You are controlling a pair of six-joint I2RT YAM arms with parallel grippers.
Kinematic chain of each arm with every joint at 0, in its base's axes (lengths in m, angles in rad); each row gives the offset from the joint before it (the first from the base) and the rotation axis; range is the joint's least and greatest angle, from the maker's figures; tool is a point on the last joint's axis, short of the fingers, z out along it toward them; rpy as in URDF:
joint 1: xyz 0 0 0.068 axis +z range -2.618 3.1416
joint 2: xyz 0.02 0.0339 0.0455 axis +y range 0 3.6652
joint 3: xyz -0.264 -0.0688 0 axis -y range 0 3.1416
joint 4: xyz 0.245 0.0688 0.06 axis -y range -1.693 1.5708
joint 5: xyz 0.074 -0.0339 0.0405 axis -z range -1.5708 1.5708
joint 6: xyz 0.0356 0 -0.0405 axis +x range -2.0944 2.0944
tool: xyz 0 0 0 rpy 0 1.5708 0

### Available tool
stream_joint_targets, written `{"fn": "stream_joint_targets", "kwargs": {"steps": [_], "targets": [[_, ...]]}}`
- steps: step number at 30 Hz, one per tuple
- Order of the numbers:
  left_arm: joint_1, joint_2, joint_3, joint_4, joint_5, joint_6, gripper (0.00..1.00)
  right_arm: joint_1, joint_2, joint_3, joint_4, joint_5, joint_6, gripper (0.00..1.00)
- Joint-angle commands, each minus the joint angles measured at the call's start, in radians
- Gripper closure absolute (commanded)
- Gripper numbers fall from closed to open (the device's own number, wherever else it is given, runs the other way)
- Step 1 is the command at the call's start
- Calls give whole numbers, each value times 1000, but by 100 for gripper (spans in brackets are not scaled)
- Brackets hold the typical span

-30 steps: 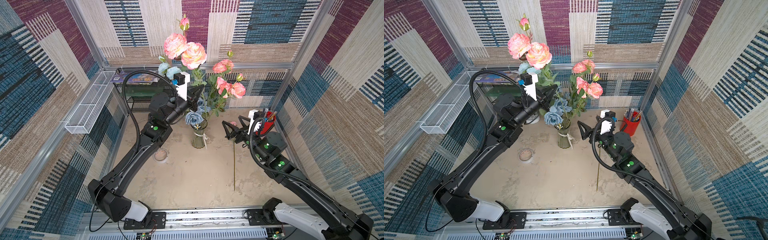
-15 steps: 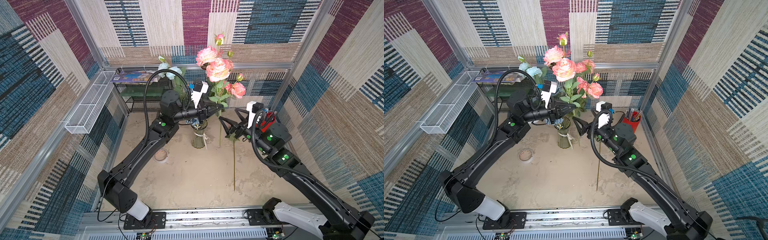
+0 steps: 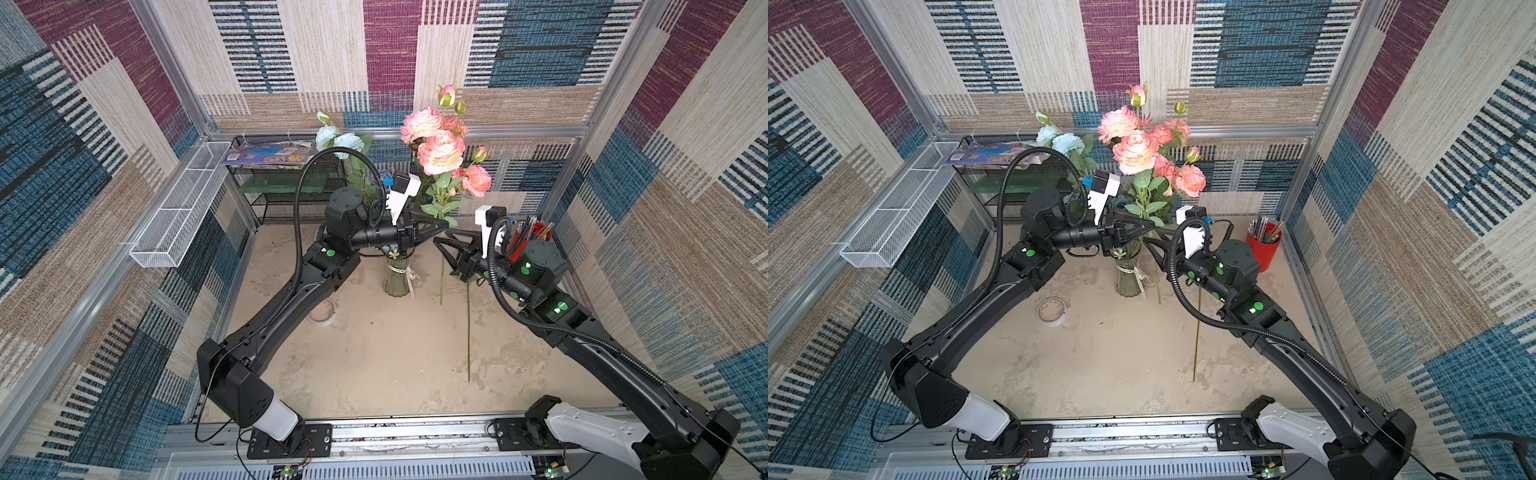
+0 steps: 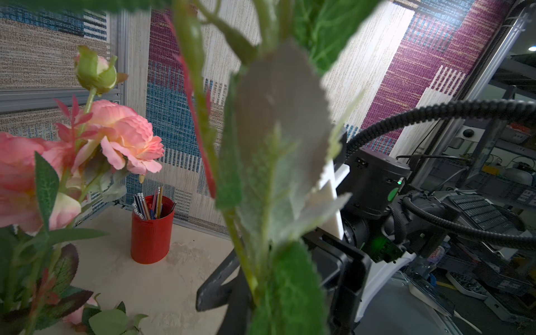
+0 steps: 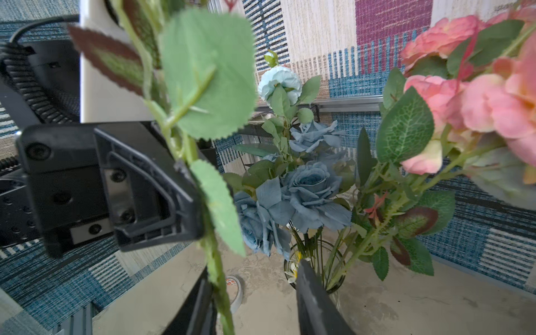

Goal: Pick out pink flowers from the vase
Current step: Place the flower at the center of the board.

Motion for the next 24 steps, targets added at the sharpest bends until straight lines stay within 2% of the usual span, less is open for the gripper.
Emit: {"fn": "stream_joint_targets", "kwargs": {"steps": [1, 12, 19, 20, 22, 24], "targets": [[0, 0, 6, 34, 3, -28, 94, 1, 12, 11, -2, -45, 6, 68], [-1, 6, 4, 25, -13, -20, 92, 3, 14, 23, -27, -82, 5, 100], [-1, 4, 7, 11, -25, -8, 91, 4, 11, 20, -47, -71, 5, 100], [0, 0, 10, -7, -34, 7, 85, 2, 10, 20, -51, -64, 3, 100], [-1, -13, 16, -64, -76, 53, 64, 3, 3, 18, -62, -45, 0, 100], [-1, -33, 28, -149, -154, 119, 50, 3, -9, 16, -76, -17, -4, 100]]}}
